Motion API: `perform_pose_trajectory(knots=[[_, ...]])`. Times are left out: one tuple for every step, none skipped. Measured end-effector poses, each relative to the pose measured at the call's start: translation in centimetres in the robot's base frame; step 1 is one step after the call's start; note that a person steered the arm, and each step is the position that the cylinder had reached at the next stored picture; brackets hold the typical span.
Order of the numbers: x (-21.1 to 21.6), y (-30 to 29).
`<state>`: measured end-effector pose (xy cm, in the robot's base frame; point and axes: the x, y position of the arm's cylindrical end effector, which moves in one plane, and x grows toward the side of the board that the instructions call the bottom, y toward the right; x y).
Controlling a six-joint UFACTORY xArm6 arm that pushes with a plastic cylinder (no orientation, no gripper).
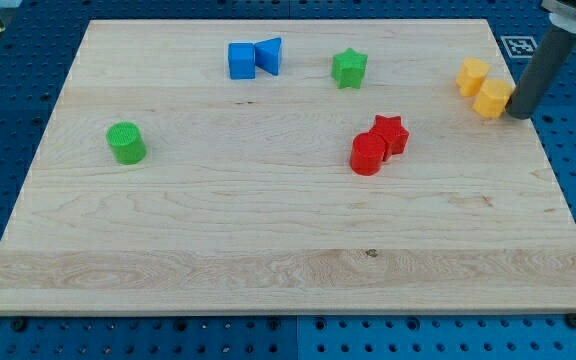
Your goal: Slide the green star to the center
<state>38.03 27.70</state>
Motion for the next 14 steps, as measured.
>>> perform_pose_trajectory(knots=[[-1.2,-0.7],[-1.2,-0.7],[-1.0,-0.7],[4.8,-1.4],[6.1,-4.3],[5.9,-5.3],[2.3,-6.7],[-0.9,-8.3],[-1.2,-9.6],[-2.2,-11.4],[-3.6,-14.2],[-7.9,-16.9],[-9.3,-18.0],[-9.4,-18.4]])
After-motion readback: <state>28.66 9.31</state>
